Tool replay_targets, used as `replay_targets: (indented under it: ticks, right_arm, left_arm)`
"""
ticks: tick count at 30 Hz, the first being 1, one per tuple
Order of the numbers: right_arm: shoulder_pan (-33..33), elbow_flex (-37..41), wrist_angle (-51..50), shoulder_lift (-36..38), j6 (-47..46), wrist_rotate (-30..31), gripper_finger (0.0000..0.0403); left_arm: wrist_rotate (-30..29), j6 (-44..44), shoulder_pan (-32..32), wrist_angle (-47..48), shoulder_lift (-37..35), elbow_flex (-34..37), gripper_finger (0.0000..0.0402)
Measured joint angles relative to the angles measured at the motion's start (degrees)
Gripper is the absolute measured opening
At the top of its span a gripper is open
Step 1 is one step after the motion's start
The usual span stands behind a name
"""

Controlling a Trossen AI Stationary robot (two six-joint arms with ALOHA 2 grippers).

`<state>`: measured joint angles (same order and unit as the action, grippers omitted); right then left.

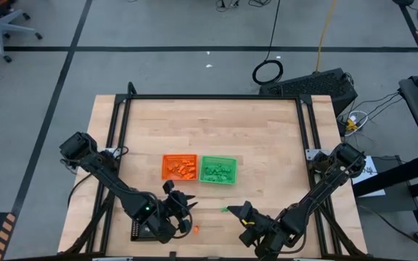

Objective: Sort Halloween decoration
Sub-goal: Put the green skeleton toy into the green bin

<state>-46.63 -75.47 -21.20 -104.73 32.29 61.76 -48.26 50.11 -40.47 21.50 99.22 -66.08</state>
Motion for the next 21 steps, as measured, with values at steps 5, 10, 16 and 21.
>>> replay_targets:
  ticks: [5, 10, 16, 21]
  right_arm:
    - [0.0, -0.01, 0.38, 0.0, -0.15, 0.0, 0.0]
    - [0.0, -0.01, 0.35, 0.0, -2.84, -0.2, 0.0]
    - [0.66, -0.01, -0.05, 0.0, -11.12, -0.33, 0.0]
    - [2.7, -0.01, -0.42, 0.0, -25.06, -0.48, 0.0]
  left_arm:
    - [-0.04, 0.0, 0.0, 0.0, 0.94, 0.0, 0.0104]
    - [0.18, 0.15, 0.0, -0.65, 2.87, 0.0, 0.0104]
    - [0.29, -1.62, 0.0, -4.73, 4.96, 0.0, 0.0104]
    - [0.4, -5.21, 0.0, -7.75, 5.51, 0.02, 0.0104]
